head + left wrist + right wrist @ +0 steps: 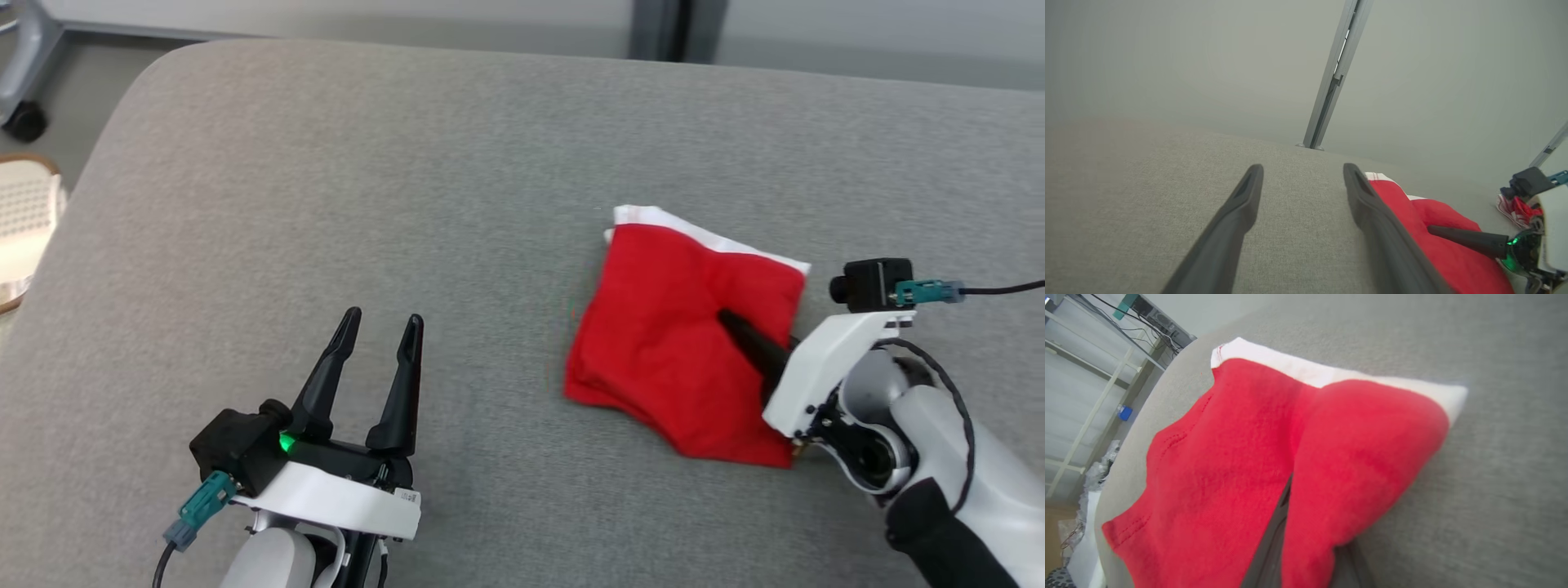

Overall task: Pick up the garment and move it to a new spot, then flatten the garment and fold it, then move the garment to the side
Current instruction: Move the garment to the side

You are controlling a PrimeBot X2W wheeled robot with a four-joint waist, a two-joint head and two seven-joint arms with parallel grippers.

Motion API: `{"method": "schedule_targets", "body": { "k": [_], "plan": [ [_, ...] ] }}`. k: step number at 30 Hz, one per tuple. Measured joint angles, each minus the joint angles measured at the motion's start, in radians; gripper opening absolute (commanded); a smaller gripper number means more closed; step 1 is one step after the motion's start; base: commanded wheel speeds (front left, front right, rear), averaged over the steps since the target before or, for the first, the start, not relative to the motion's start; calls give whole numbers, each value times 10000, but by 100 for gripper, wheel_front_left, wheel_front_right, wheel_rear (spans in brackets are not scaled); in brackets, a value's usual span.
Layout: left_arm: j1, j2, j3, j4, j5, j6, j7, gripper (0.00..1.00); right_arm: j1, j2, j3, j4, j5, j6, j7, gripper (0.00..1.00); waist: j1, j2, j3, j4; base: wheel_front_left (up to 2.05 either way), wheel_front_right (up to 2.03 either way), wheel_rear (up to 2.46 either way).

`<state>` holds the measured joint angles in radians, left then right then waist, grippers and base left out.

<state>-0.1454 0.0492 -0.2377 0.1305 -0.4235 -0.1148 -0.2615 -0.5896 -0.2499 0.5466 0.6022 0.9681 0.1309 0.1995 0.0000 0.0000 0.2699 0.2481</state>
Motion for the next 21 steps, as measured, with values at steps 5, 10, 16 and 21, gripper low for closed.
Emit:
{"method": "schedule_targets", "body": {
  "k": [5,10,16,21],
  "plan": [
    [-18,0,15,-79,-82,-2,0,100,-181,-826,627,-215,-414,-2,-453,0,0,0,-173,-575,0,0,0],
    [-181,-6,92,-171,-96,-21,0,100,-576,-1941,892,-782,-625,-2,-385,0,0,0,-152,-1383,0,0,0],
    [-762,-4,211,-221,-163,-54,0,100,-1023,-3292,276,-1559,-635,-2,19,0,0,0,373,-2017,0,0,0],
    [-1231,-6,161,-161,-228,-77,0,100,-993,-4527,-725,-1962,-635,-2,337,0,0,0,1025,-2340,0,0,0]
  ]
}}
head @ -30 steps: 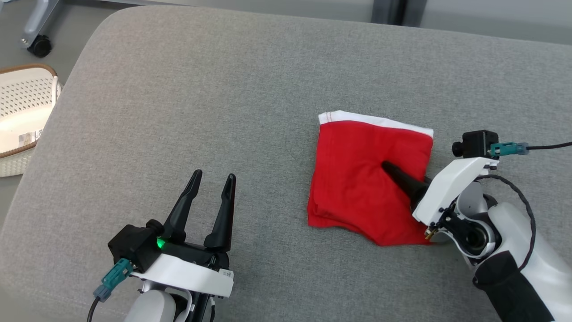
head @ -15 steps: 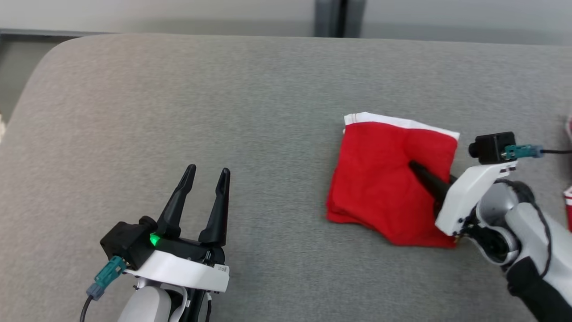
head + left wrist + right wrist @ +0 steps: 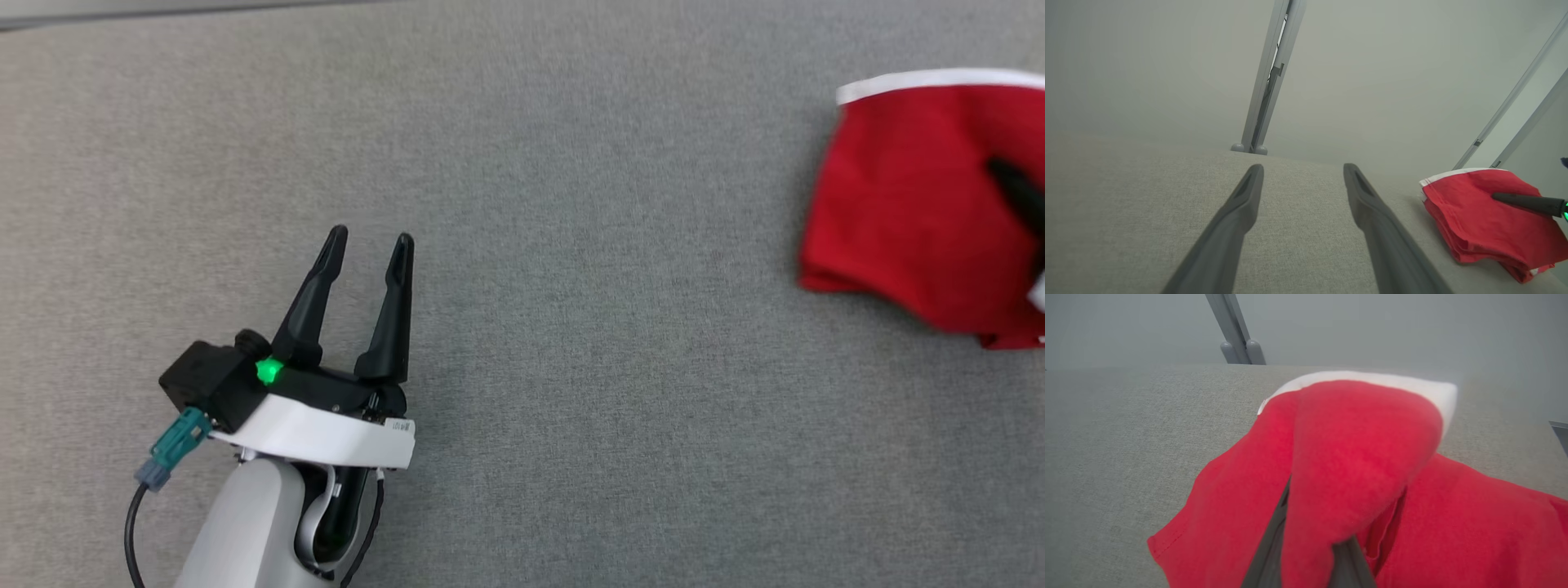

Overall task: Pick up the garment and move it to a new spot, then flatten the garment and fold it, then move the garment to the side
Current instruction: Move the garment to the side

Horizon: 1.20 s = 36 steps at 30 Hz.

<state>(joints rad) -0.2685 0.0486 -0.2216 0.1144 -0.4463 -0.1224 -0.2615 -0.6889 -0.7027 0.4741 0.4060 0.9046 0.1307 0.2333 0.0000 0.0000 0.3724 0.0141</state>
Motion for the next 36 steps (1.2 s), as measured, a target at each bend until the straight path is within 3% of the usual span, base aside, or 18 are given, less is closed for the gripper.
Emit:
{"method": "schedule_targets", "body": {
  "k": [7,17,22,27,28,29,30,36],
  "plan": [
    [-515,4,-201,21,-387,-12,0,100,630,-1423,-1597,-58,-334,2,244,0,0,0,795,35,0,0,0],
    [-929,2,-351,58,-566,-42,0,100,1374,-2987,-3302,305,-2874,2,844,0,0,0,1812,751,0,0,0],
    [-1118,4,-514,59,-577,-44,0,100,1775,-3058,-3814,474,-4027,2,1185,0,0,0,2243,1090,0,0,0],
    [-1204,4,-594,58,-585,-44,-2,100,2046,-2637,-4311,541,-4692,-4,1317,0,0,0,2464,1247,0,0,0],
    [-1249,6,-600,75,-581,-44,-2,100,2057,-2541,-4412,543,-4794,-12,1315,18,0,0,2461,1245,0,0,0],
    [-1267,6,-600,84,-570,-44,-2,100,2057,-2416,-4539,545,-4888,-12,1313,77,0,0,2449,1236,0,0,0],
    [-1267,10,-596,117,-566,-44,-2,100,2056,-2299,-4652,558,-4999,-13,1312,100,0,0,2429,1222,0,0,0],
    [-1264,4,-548,259,-477,-59,0,100,2050,-1964,-4847,537,-5776,-27,1377,100,0,0,2164,1088,0,0,0]
  ]
}}
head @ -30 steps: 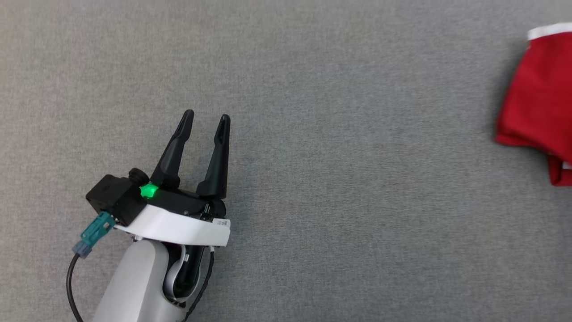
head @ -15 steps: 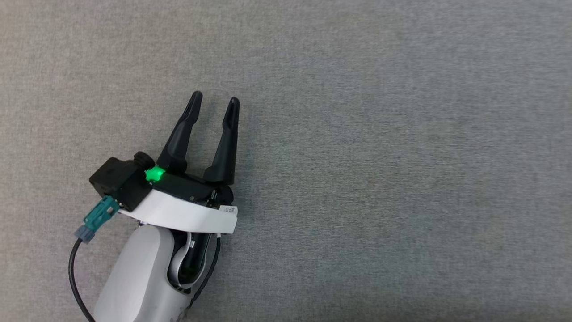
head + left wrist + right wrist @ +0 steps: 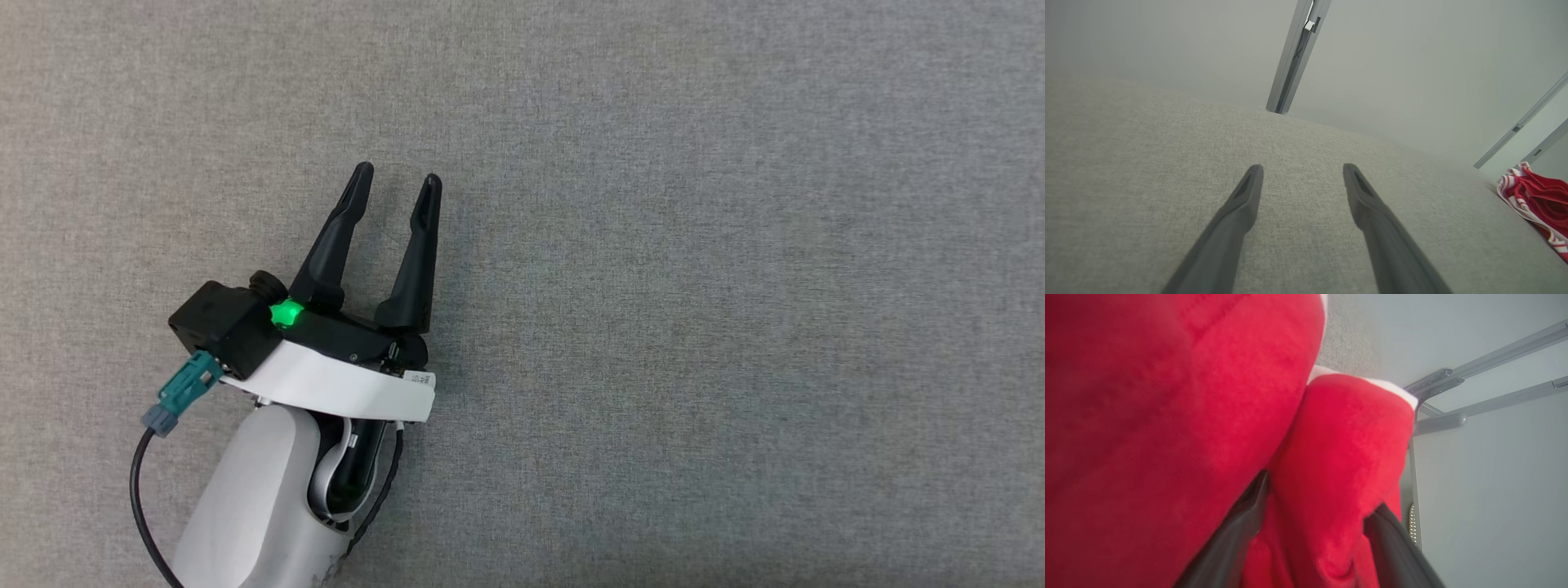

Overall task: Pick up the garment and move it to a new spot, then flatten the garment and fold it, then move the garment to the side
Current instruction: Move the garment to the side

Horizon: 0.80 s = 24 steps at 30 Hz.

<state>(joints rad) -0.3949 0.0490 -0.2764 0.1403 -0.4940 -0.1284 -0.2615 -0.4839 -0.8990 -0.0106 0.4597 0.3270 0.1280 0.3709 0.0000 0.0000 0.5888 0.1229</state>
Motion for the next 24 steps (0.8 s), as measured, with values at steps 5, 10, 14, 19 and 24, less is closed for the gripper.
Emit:
{"method": "schedule_targets", "body": {
  "k": [5,10,14,19,24],
  "plan": [
    [68,2,82,50,-6,-13,0,100,-44,125,-157,-46,-382,29,221,100,0,0,-397,-108,0,0,0],
    [306,2,199,71,-88,-13,0,100,-307,65,-211,-280,-771,29,382,100,0,0,-917,-207,0,0,0],
    [675,0,357,115,-115,-13,0,100,-545,19,-188,-349,-1455,29,314,100,-1,0,-1447,-283,0,0,0],
    [988,0,583,123,-90,-13,0,100,-1057,614,-15,-673,-1592,29,-117,100,0,0,-2014,-392,0,0,0],
    [1318,4,966,35,75,-13,0,100,-1521,1561,683,-1034,-1574,29,-1110,100,0,0,-2710,-580,0,0,0]
  ]
}}
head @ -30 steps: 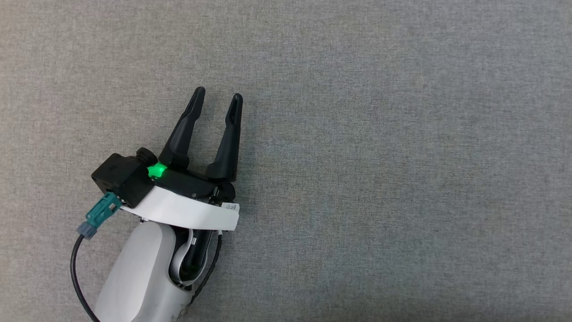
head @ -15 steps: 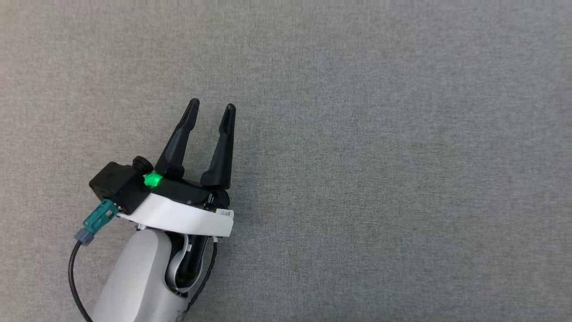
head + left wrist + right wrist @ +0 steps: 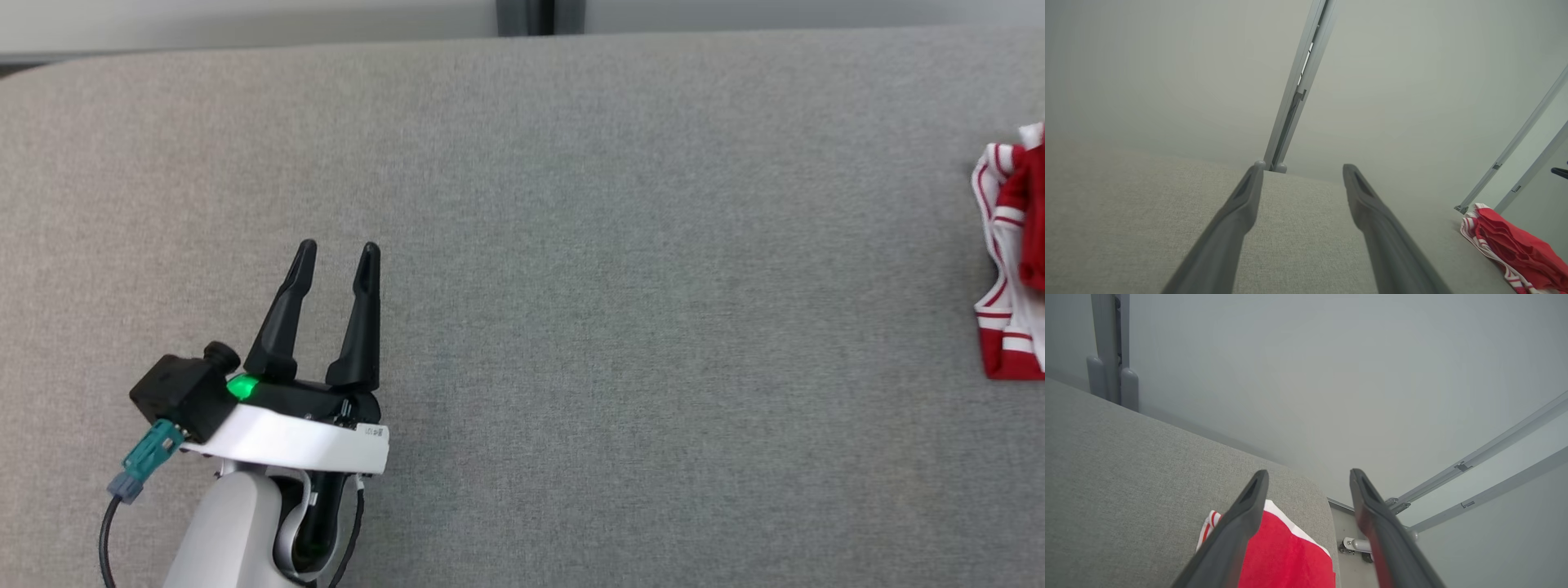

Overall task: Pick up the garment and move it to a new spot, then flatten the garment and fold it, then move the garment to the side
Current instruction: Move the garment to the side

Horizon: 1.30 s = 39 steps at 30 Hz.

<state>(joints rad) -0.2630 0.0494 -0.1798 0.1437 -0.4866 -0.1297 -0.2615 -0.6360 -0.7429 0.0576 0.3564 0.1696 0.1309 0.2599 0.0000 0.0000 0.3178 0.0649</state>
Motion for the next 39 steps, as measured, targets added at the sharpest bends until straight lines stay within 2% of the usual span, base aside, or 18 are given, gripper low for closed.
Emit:
{"method": "schedule_targets", "body": {
  "k": [8,14,19,20,24,30,39],
  "plan": [
    [656,-4,558,-255,130,0,0,100,-275,2491,247,-410,617,0,-1812,100,0,0,-1004,-344,0,0,0],
    [1098,-13,765,-353,186,0,0,100,524,3812,606,-894,639,0,-3283,100,0,0,-1502,-453,0,0,0],
    [1395,-4,871,-401,211,63,0,100,1448,4920,650,-1160,203,0,-4428,100,0,0,-1749,-383,0,0,0],
    [1500,-2,894,-433,213,77,-2,100,1844,5396,662,-1174,42,0,-4729,100,0,0,-1834,-346,0,0,0],
    [1801,-2,876,-330,232,94,0,100,2598,6149,548,-1126,-408,0,-5076,100,0,0,-2005,-302,0,0,0],
    [2059,-2,742,-86,261,169,0,100,3488,6771,226,-984,-754,0,-5198,100,0,0,-2241,-223,0,0,0],
    [2291,-6,602,153,151,253,0,100,4011,6930,520,-1034,-1164,0,-5214,100,0,0,-2467,-112,0,0,0]
  ]
}}
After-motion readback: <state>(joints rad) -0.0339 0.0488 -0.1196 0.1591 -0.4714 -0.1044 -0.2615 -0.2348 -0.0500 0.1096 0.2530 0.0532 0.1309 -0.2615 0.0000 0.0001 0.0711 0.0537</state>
